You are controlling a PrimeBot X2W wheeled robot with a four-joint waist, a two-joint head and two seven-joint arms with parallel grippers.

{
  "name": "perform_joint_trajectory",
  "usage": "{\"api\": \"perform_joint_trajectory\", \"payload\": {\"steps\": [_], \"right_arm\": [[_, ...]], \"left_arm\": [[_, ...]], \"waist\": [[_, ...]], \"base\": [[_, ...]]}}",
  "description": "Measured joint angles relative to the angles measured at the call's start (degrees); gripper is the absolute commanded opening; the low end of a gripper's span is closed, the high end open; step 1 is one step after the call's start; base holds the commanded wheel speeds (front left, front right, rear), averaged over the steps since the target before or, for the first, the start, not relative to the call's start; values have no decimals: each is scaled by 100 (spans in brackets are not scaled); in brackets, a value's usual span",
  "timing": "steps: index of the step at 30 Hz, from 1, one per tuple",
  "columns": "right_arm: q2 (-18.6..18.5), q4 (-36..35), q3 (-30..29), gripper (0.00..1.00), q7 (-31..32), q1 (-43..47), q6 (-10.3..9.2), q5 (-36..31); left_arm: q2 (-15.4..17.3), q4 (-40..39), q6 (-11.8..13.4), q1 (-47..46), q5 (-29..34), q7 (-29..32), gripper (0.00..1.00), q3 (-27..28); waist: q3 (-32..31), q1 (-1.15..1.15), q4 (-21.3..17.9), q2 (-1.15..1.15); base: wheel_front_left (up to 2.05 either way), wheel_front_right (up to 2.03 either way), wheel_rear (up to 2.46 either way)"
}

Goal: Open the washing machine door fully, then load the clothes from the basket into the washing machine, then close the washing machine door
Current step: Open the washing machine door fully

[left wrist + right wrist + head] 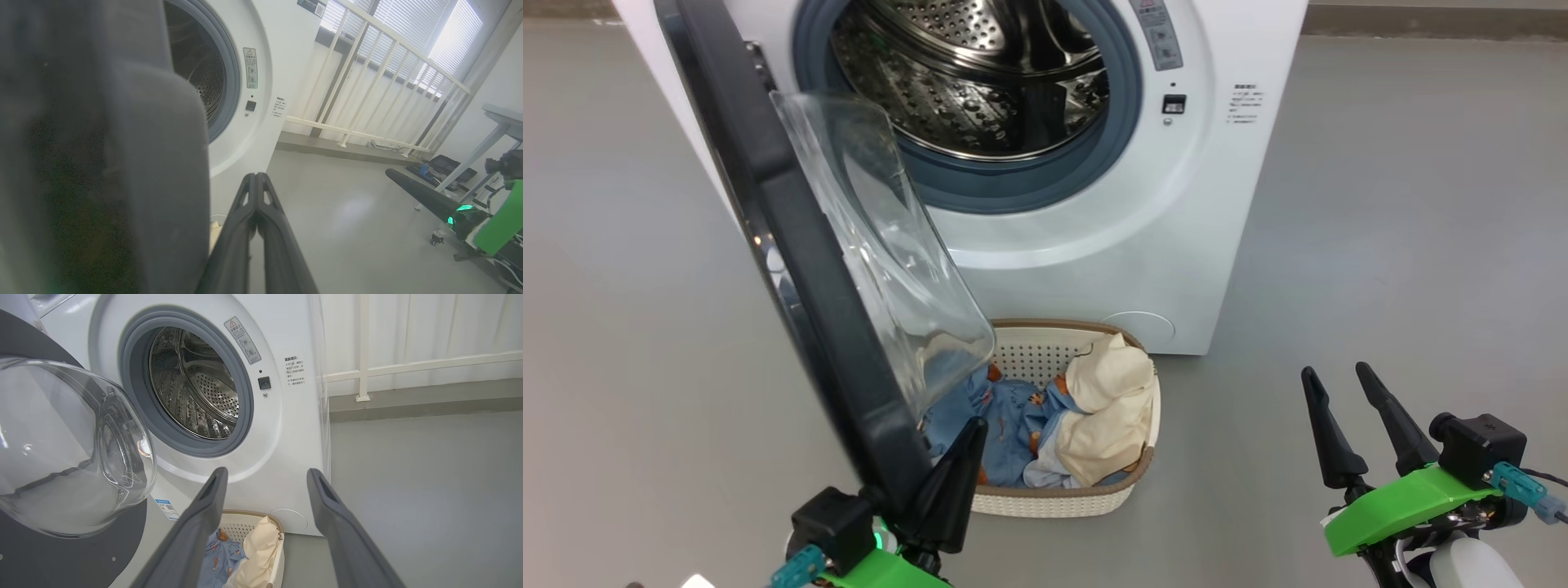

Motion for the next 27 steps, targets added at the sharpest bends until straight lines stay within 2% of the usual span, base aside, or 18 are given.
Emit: {"api": "perform_joint_trajectory", "payload": {"steps": [10, 15, 17, 23, 27], "right_arm": [[-9, 15, -7, 100, 0, -1, 0, 20], [-9, 14, -20, 100, 0, 0, 0, 20], [-7, 14, -21, 100, 0, -1, 0, 19], [19, 13, -29, 100, 0, -1, 0, 19], [30, 11, -45, 100, 0, -1, 0, 19]], "left_arm": [[44, 9, 123, 120, 41, 0, 0, 136], [82, -67, 261, 218, 41, 0, 0, 252], [172, -79, 321, 257, 41, 2, 0, 330], [509, 15, 711, 257, -25, 205, 0, 864], [686, 33, 857, 64, -100, 371, 0, 1155]], "waist": [[-25, 0, 374, 0], [-7, 0, 584, 0], [4, 0, 671, 0], [59, 0, 906, 0], [111, 0, 1030, 0]], "base": [[0, 0, 0], [0, 0, 0], [0, 0, 0], [0, 0, 0], [0, 0, 0]]}}
